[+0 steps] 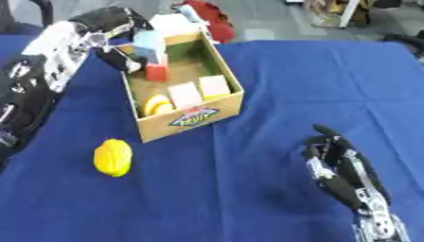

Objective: Pick up objects on the table and place them in the box.

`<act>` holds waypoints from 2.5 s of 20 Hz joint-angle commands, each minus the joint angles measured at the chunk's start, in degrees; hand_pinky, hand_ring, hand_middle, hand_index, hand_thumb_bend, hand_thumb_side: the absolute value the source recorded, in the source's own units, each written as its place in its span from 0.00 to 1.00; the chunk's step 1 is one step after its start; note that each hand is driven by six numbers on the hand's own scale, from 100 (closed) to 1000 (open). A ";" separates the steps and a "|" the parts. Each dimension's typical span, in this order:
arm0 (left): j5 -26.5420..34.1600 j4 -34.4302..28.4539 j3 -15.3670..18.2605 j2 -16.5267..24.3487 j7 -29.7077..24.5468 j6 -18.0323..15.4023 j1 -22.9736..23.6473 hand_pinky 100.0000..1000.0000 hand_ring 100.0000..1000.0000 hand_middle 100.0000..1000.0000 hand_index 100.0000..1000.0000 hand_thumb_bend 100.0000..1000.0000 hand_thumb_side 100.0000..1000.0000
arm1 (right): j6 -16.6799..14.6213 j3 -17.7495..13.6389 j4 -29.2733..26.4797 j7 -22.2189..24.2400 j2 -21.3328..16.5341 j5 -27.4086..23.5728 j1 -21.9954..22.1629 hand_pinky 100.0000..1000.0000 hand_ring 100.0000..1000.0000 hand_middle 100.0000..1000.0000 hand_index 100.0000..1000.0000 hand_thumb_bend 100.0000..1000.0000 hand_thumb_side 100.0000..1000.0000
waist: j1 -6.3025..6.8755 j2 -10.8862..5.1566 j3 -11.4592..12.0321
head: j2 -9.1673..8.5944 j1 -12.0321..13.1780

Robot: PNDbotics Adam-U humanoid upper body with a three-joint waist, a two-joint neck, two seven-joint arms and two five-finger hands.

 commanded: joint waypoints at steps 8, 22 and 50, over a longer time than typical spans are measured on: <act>4.28 -7.78 1.91 6.29 -5.39 0.17 0.56 0.81 0.78 0.81 0.91 0.47 0.64 | -0.01 -0.25 -0.60 0.14 -0.57 0.19 -0.31 0.62 0.58 0.63 0.89 0.00 0.29 | 0.56 -1.56 1.04 | 0.00 -0.39; 29.00 -37.11 -7.18 24.88 -23.30 -1.80 17.78 0.76 0.70 0.68 0.84 0.38 0.23 | 0.16 -0.66 -0.84 -0.04 -1.32 0.28 -0.38 0.62 0.58 0.63 0.89 0.00 0.30 | 1.74 -1.87 2.56 | 0.18 -1.47; 27.73 -44.06 -10.83 22.89 -16.79 -0.33 18.14 0.63 0.44 0.41 0.60 0.18 0.08 | 0.12 -0.73 -0.96 0.00 -1.23 0.15 -0.38 0.62 0.58 0.63 0.89 0.00 0.29 | 1.69 -2.39 2.41 | -0.21 -1.45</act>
